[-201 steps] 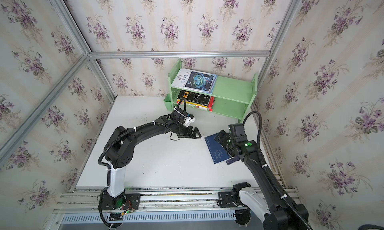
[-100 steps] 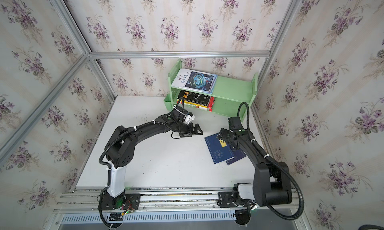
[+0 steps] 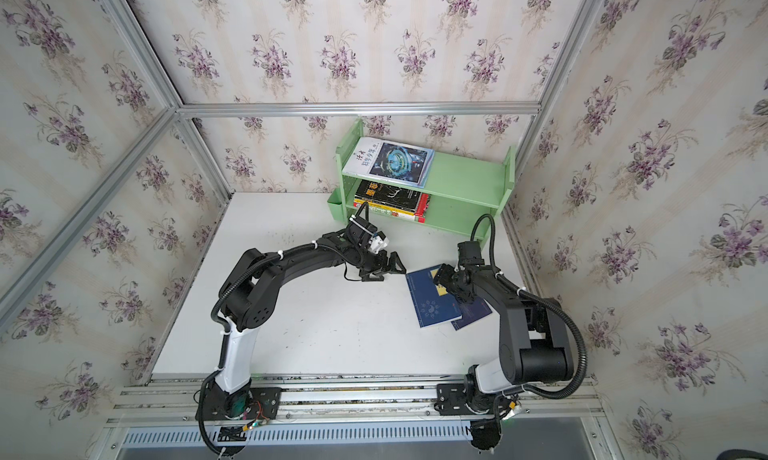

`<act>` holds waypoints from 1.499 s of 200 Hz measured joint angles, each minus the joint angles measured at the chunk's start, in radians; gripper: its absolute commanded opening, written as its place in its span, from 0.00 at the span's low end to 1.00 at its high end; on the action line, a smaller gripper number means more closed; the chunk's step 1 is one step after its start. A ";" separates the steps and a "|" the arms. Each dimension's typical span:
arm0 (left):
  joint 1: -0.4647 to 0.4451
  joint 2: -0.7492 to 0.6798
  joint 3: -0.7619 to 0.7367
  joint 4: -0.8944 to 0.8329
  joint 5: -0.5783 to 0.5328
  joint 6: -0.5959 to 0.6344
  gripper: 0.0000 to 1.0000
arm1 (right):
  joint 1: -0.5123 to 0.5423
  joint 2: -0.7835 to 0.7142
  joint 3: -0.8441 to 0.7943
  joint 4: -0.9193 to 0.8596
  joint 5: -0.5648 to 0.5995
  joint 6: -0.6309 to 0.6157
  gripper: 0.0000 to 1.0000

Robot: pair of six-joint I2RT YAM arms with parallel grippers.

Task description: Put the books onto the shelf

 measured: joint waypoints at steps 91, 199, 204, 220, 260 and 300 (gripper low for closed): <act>0.037 0.016 -0.066 0.035 0.012 -0.110 0.99 | 0.157 0.096 -0.002 0.180 -0.087 0.176 0.54; 0.072 -0.019 -0.074 0.186 0.029 -0.193 0.99 | 0.293 0.145 0.078 0.054 -0.149 0.172 0.52; 0.076 -0.035 -0.082 0.206 0.029 -0.193 0.99 | 0.293 0.141 0.078 0.039 -0.153 0.171 0.52; 0.090 -0.082 -0.129 0.256 0.028 -0.192 0.99 | 0.293 0.127 0.083 -0.014 -0.139 0.171 0.53; 0.116 -0.121 -0.269 0.287 0.024 -0.191 0.99 | 0.294 0.108 0.089 -0.096 -0.104 0.170 0.53; 0.133 -0.121 -0.327 0.295 0.028 -0.180 0.98 | 0.297 0.127 0.096 -0.071 -0.123 0.172 0.53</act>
